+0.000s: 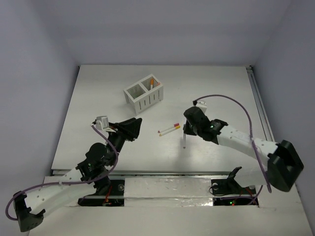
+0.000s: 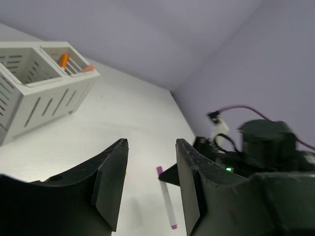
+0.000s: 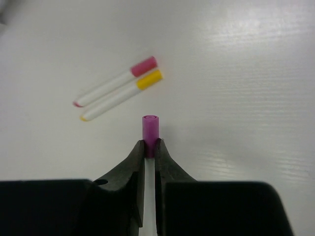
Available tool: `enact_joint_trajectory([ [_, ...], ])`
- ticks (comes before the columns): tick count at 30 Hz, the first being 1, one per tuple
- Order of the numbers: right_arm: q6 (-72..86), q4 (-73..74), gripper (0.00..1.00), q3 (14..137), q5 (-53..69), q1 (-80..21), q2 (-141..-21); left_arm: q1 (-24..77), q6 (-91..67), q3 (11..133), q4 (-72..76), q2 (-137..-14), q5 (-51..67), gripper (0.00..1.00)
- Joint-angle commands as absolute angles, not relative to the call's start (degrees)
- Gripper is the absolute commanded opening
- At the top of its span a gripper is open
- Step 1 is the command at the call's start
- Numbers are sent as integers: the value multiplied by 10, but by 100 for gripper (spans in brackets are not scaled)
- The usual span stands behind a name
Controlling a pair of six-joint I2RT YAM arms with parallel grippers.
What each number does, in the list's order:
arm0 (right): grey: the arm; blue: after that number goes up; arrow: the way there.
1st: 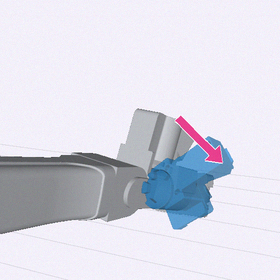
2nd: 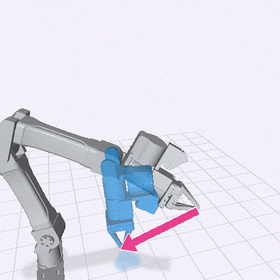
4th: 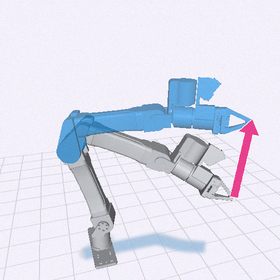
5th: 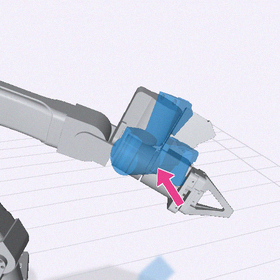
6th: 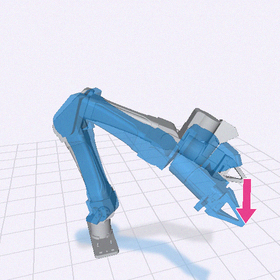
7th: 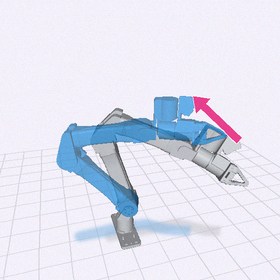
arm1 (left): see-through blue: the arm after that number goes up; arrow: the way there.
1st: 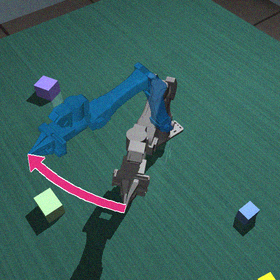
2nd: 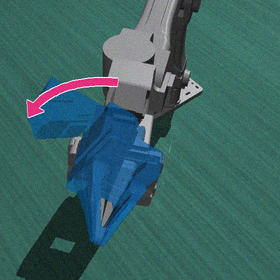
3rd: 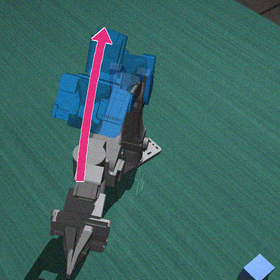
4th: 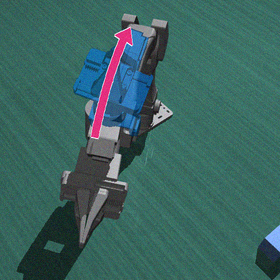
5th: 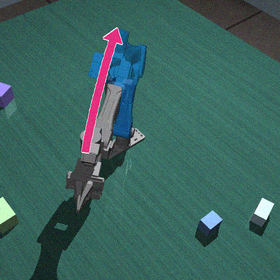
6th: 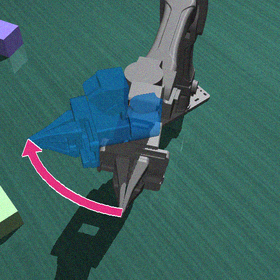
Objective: Sort the stationery into containers
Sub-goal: Pick up the pen from the center of the board, then place the pen in the storage box.
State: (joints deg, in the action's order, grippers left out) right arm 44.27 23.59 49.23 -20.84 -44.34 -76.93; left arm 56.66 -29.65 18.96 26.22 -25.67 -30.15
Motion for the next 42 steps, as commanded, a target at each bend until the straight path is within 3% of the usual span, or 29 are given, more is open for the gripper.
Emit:
enact_joint_trajectory([
  [1,378,159,0,523,-190,-446,-718,570,-297,176,307,-240,-369,41],
  [8,273,-28,0,669,-213,-446,-848,570,-265,162,286,-212,-463,44],
  [12,198,-154,0,756,-273,-446,-952,570,-253,142,310,-208,-469,46],
  [16,173,-271,0,821,-258,-428,-1034,570,-250,147,308,-227,-475,47],
  [27,145,-229,0,1062,-250,-385,-1218,570,-256,137,319,-245,-471,50],
  [38,149,-201,0,1095,-222,-385,-1271,570,-254,138,323,-253,-459,50],
  [42,156,-208,7,1079,-192,-385,-1266,570,-254,137,322,-246,-456,50],
])
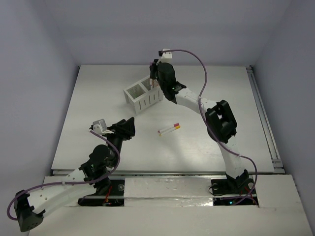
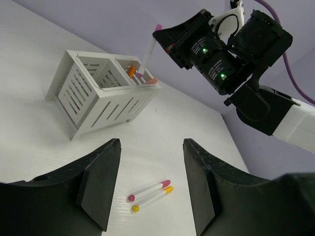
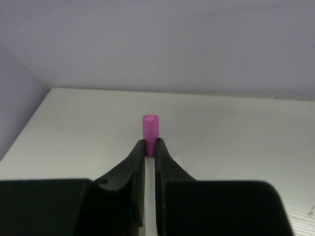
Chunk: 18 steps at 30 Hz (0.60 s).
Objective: Sort the stationery into containers
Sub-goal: Place the pen in the storage box.
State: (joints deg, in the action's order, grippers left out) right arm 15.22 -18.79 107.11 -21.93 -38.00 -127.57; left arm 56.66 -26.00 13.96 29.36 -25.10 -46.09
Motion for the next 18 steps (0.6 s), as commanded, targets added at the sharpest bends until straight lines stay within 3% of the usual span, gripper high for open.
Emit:
enact_joint_trajectory([
  [1,156,-208,10,1078,-186,-385,-1265,570,-255,136,323,-243,-456,50],
  [4,156,-200,32,1083,-169,-385,-1264,570,-254,137,320,-239,-454,50],
  [5,155,-200,46,1083,-166,-385,-1261,570,-254,137,320,-239,-454,50],
  [8,154,-198,67,1076,-164,-385,-1246,570,-255,135,322,-239,-454,50],
  [10,154,-191,76,1068,-165,-385,-1229,570,-255,137,321,-239,-454,50],
  [12,156,-185,77,1060,-163,-385,-1214,570,-257,135,322,-242,-454,50],
  [14,170,-175,77,1027,-164,-385,-1191,570,-257,135,322,-243,-450,50],
  [16,200,-171,64,978,-165,-385,-1133,570,-256,136,322,-242,-449,50],
  [17,213,-171,33,913,-164,-385,-1109,570,-256,135,322,-240,-450,50],
  [18,227,-170,16,877,-162,-385,-1085,570,-257,134,323,-238,-451,49],
])
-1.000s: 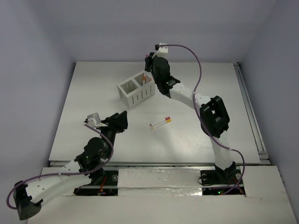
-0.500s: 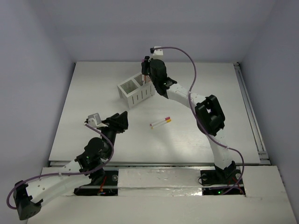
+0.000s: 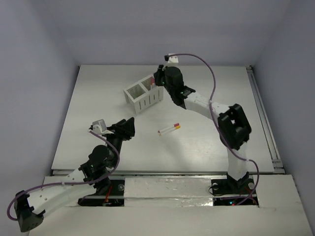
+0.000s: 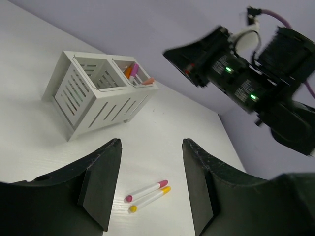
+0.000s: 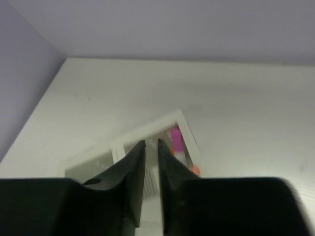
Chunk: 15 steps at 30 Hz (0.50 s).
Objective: Sort the stationery into containers
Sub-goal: Place the pen in the storage box, then pick up the pen from the center of the board.
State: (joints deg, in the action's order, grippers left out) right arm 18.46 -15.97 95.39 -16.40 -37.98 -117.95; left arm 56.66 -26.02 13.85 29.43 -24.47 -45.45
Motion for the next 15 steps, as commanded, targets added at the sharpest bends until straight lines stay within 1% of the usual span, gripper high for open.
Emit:
enact_joint_trajectory([
  [1,252,-160,5,841,-150,-385,-1036,570,-258,132,324,-236,-451,48],
  [2,262,-151,0,805,-146,-385,-1012,570,-258,131,327,-235,-450,48],
  [3,271,-141,0,742,-142,-385,-992,570,-258,132,327,-235,-450,42],
  [5,298,-77,0,691,-126,-390,-941,570,-258,133,327,-236,-444,33],
  [6,310,-53,0,669,-129,-390,-927,570,-258,133,327,-237,-443,21],
  [7,331,-14,0,623,-132,-395,-913,570,-258,134,327,-242,-441,15],
  [9,354,28,0,580,-130,-396,-874,570,-260,136,327,-247,-436,0],
  [11,387,76,0,534,-129,-396,-854,570,-260,139,327,-256,-433,0],
  [12,399,84,4,521,-126,-396,-839,570,-261,140,326,-259,-433,0],
  [13,406,85,11,509,-110,-396,-833,570,-262,141,326,-264,-433,0],
  [14,416,86,27,492,-103,-396,-831,570,-263,142,326,-265,-433,0],
  [15,420,90,34,490,-98,-396,-836,570,-263,141,329,-266,-432,0],
])
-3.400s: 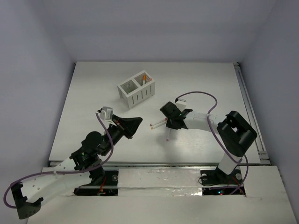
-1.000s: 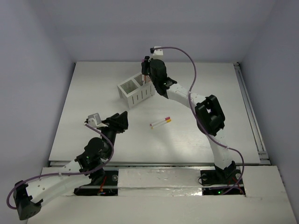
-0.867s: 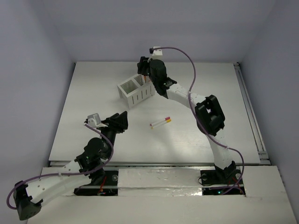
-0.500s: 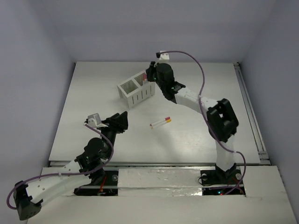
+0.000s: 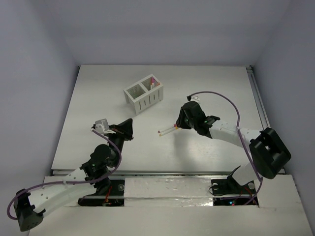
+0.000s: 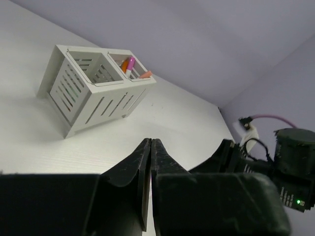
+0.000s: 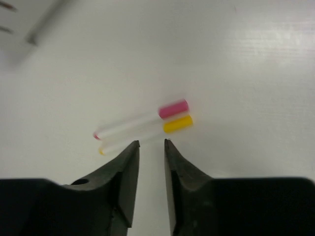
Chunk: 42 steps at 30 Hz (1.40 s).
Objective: Sort the stationery into containers
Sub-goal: Pick up the pen from the center of the board.
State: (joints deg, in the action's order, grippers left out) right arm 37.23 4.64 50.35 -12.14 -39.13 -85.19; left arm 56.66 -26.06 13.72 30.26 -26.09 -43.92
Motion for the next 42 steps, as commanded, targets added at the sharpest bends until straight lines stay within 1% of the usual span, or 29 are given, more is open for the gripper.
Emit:
enact_joint_trajectory([
  [1,421,91,41,490,-87,-396,-842,570,-264,140,330,-267,-432,1],
  [2,421,95,53,495,-81,-396,-851,570,-264,140,331,-268,-431,4],
  [3,422,98,54,497,-78,-396,-870,570,-264,140,331,-269,-431,4],
  [4,423,98,58,500,-73,-396,-880,570,-263,140,331,-270,-431,5],
  [6,427,93,60,504,-70,-396,-896,570,-263,140,330,-268,-432,6],
  [10,436,75,60,512,-69,-396,-925,570,-262,140,330,-267,-431,7],
  [15,453,73,56,522,-79,-396,-944,570,-262,140,334,-273,-425,7],
  [19,463,58,55,517,-85,-396,-946,570,-262,141,335,-277,-421,7],
  [22,464,75,54,525,-102,-396,-952,570,-262,142,336,-278,-420,7],
  [27,453,104,48,545,-128,-396,-960,570,-262,141,335,-275,-419,7],
  [31,448,112,42,558,-114,-396,-976,570,-262,141,337,-279,-417,7],
  [34,450,100,42,556,-99,-402,-978,570,-263,141,337,-281,-417,7],
  [38,454,87,49,555,-92,-402,-982,570,-264,142,337,-284,-416,7],
  [42,449,88,51,567,-91,-402,-997,570,-264,141,338,-285,-416,7],
])
